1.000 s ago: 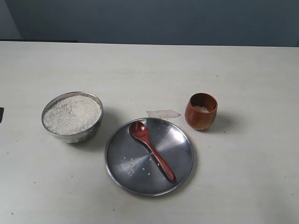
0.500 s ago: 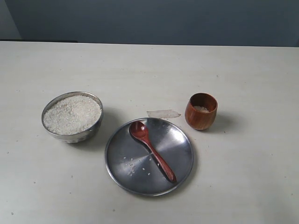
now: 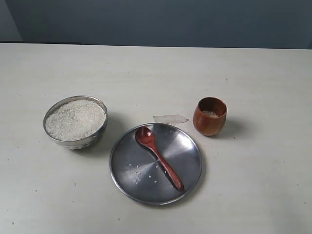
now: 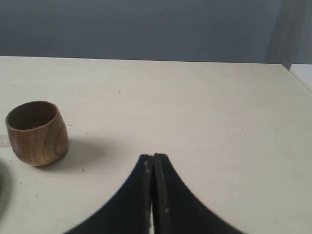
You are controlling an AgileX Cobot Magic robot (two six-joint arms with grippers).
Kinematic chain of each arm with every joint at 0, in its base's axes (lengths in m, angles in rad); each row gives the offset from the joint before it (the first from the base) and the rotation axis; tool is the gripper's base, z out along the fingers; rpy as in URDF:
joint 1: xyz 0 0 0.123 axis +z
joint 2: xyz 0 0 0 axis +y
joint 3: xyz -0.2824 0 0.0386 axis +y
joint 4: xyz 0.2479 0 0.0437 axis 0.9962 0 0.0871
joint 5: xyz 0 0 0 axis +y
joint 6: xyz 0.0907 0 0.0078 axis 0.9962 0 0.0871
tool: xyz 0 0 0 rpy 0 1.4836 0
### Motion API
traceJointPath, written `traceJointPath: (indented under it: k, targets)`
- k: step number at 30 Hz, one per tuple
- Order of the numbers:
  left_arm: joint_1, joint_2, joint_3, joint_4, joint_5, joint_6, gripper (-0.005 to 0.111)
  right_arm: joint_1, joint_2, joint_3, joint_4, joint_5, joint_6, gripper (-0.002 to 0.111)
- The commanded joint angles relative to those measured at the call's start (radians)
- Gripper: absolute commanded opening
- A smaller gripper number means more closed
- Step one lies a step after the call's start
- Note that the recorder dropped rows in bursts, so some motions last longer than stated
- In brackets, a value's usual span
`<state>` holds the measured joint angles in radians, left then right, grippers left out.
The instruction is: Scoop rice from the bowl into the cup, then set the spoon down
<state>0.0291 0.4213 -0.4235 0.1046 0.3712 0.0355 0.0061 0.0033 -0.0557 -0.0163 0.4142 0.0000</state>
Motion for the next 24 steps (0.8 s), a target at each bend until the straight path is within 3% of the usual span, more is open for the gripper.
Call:
traceJointPath:
  k: [1, 24]
  targets:
    - [0.002, -0.062, 0.109, -0.005, -0.100, -0.006, 0.000, -0.006, -0.003, 0.004, 0.000, -0.012, 0.000, -0.001]
    - [0.002, -0.421, 0.380, -0.017, -0.117, -0.035, 0.000, -0.006, -0.003, 0.004, 0.002, -0.012, 0.000, -0.001]
